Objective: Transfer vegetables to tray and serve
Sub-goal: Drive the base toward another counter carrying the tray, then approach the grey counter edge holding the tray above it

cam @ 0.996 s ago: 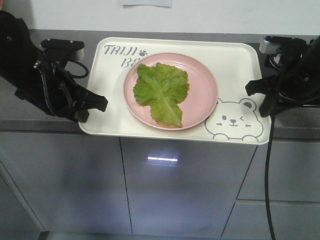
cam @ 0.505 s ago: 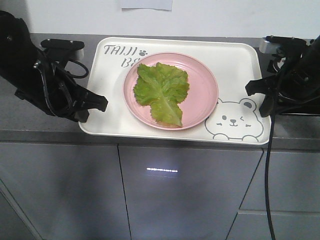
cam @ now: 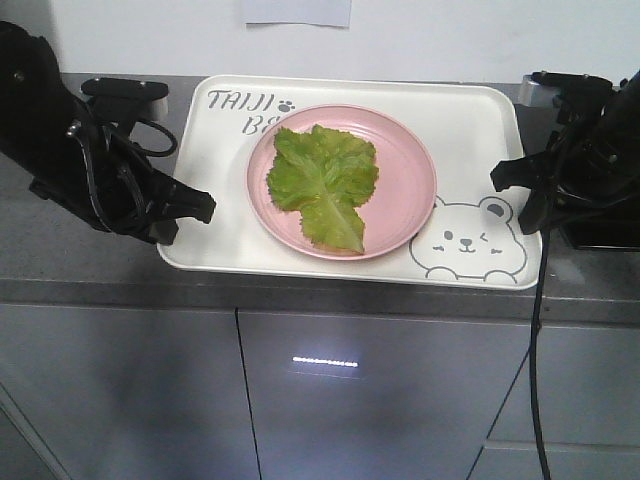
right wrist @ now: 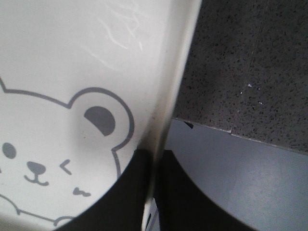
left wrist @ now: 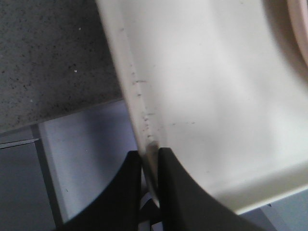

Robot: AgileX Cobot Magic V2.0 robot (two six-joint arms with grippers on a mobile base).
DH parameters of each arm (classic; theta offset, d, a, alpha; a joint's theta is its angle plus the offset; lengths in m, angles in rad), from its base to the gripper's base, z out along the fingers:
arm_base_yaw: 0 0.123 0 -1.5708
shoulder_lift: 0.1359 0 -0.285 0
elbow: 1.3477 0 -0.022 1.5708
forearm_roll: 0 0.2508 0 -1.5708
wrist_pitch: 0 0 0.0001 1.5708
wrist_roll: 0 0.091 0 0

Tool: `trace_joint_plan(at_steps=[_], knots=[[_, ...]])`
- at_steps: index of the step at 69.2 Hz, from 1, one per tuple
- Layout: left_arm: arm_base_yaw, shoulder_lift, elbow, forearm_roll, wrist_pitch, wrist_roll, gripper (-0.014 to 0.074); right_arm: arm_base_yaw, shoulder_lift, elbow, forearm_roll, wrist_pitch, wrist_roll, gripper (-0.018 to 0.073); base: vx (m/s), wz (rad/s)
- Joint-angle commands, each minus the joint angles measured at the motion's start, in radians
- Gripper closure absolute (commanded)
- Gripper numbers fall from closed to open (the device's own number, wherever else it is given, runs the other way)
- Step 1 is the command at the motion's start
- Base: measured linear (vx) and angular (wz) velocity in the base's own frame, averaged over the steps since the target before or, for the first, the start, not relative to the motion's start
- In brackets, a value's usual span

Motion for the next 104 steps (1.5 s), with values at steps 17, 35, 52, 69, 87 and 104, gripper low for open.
trace_joint_plan(at_steps=[17, 35, 52, 69, 87, 104], knots=[[-0.014, -0.049, -0.033, -0.088, -0.09, 0.027, 0.0603, 0.011, -0.051, -0.027, 0.089, -0.017, -0.029, 0.0565, 0.09, -0.01], [-0.014, -0.049, -0.033, -0.088, -0.09, 0.027, 0.0603, 0.011, -0.051, -0.027, 0.089, -0.017, -0.029, 0.0565, 0.1, -0.03], [-0.014, -0.049, -0.033, -0.088, -0.09, 0.027, 0.0603, 0.011, -0.051, -0.027, 0.089, -0.017, -0.029, 0.0565, 0.1, -0.03], [-0.014, -0.049, -0.033, -0.088, -0.09, 0.027, 0.0603, 0.011, -0.051, -0.027, 0.089, -0.017, -0.029, 0.0565, 0.1, -0.01], [-0.014, -0.049, -0.033, -0.088, -0.09, 0.027, 0.0603, 0.011, -0.051, -0.027, 0.089, -0.017, -0.029, 0.0565, 0.08, -0.02], [-0.014, -0.049, -0.033, -0.088, -0.09, 0.027, 0.0603, 0.011, -0.051, -0.027, 0.089, -0.017, -0.029, 0.0565, 0.07, -0.01]])
